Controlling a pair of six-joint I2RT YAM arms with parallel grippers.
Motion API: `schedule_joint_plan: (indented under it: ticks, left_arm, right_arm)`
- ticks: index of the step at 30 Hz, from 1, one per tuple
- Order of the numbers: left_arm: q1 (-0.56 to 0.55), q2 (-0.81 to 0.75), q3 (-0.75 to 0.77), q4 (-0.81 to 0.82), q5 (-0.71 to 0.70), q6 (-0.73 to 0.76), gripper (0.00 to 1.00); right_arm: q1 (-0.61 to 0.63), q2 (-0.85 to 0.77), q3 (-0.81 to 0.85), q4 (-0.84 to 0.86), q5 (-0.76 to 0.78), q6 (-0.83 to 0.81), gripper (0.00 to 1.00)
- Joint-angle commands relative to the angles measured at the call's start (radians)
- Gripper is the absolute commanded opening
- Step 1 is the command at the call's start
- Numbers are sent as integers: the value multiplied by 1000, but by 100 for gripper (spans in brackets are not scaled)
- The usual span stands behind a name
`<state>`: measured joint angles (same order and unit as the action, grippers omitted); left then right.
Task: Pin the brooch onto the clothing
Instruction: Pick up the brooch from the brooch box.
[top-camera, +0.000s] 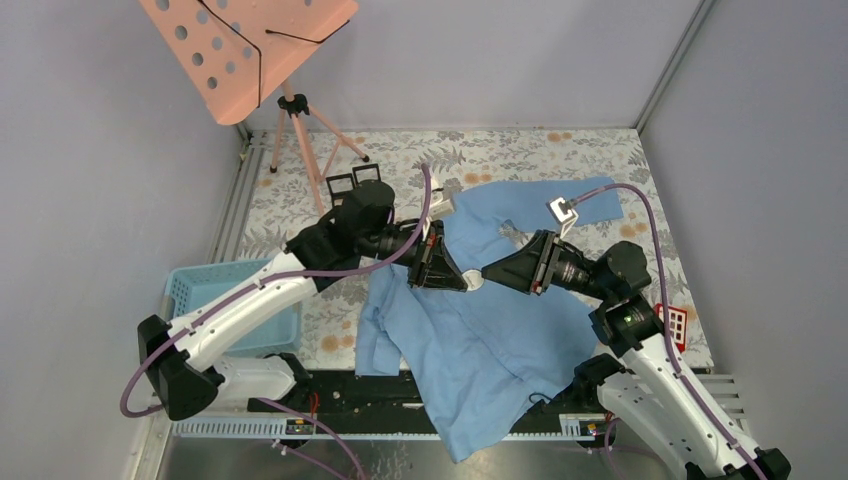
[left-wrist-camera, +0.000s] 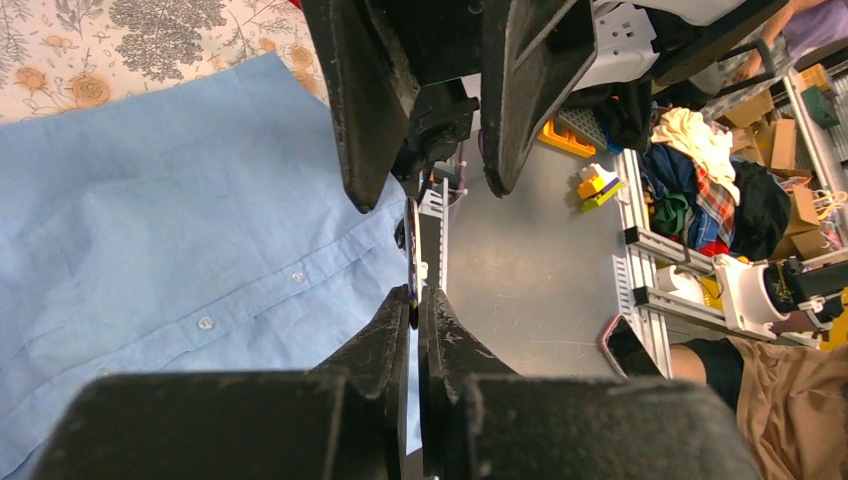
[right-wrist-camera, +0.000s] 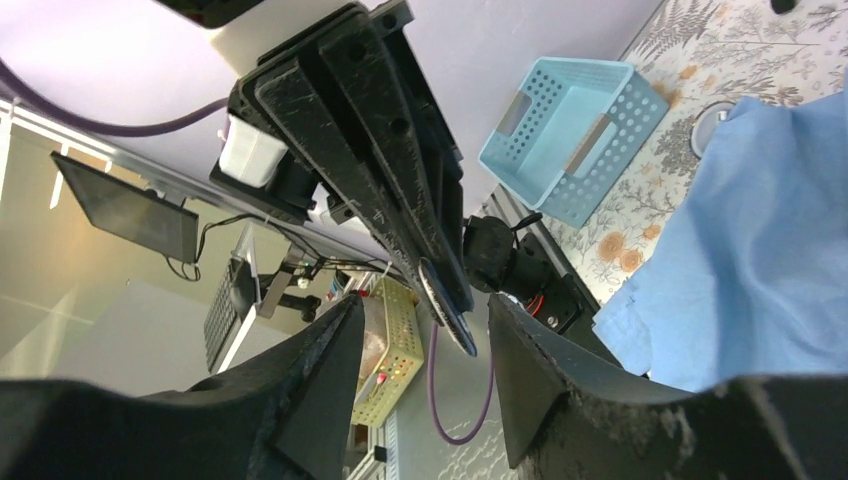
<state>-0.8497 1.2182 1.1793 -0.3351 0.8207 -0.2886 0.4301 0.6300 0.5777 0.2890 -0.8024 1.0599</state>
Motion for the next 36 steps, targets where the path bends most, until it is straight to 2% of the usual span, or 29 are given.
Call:
schedule_joint_plan:
  ticks: [1, 6, 23, 30, 32, 34, 36]
  left_arm:
    - [15, -22, -11, 87, 72, -31, 0]
    - [20, -14, -12, 94, 83, -42, 0]
    - [21, 6, -12, 105, 110, -61, 0]
    - [22, 11, -9, 101, 100, -72, 0]
    - [22, 8, -6, 99, 81, -72, 12]
    - [26, 4, -3, 105, 75, -76, 34]
    - [30, -4, -4, 108, 54, -79, 50]
  right_arm:
    - [1, -11, 5, 71, -77, 5, 55]
    - [2, -15, 21, 0, -85, -38, 51]
    - [32, 13, 10, 45, -80, -20, 29]
    - [59, 50, 14, 57, -53, -31, 0]
    - [66, 59, 21, 75, -44, -17, 0]
    - [72, 46, 18, 94, -22, -6, 0]
    - [73, 20, 8, 94, 3, -9, 0]
